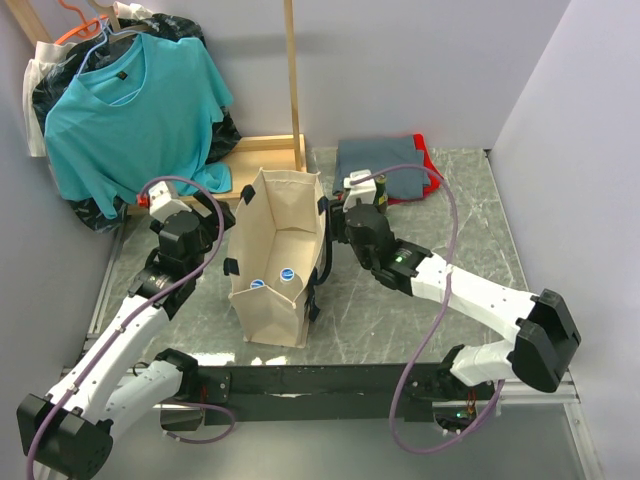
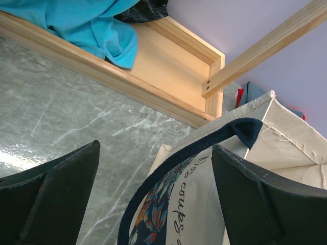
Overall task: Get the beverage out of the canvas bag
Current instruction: Place the drink at the center of the board.
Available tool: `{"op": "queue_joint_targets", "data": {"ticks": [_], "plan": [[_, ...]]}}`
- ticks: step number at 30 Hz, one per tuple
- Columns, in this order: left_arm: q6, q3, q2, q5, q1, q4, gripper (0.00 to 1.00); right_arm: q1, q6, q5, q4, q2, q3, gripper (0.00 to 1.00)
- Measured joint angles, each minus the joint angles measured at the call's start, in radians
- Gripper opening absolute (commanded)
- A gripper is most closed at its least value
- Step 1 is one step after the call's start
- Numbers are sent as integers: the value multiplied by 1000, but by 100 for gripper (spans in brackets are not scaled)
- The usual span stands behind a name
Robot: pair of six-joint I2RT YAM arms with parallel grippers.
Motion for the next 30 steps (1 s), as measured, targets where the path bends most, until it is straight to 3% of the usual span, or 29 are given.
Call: {"op": "queue_joint_targets", "data": {"ticks": [23, 30], "plan": [[-5, 0, -5, -5, 0, -7, 96, 1, -13, 11, 14, -108, 27, 63], [-17, -29, -98, -52, 0, -12, 96, 2, -34, -77, -15, -150, 90, 66]]}}
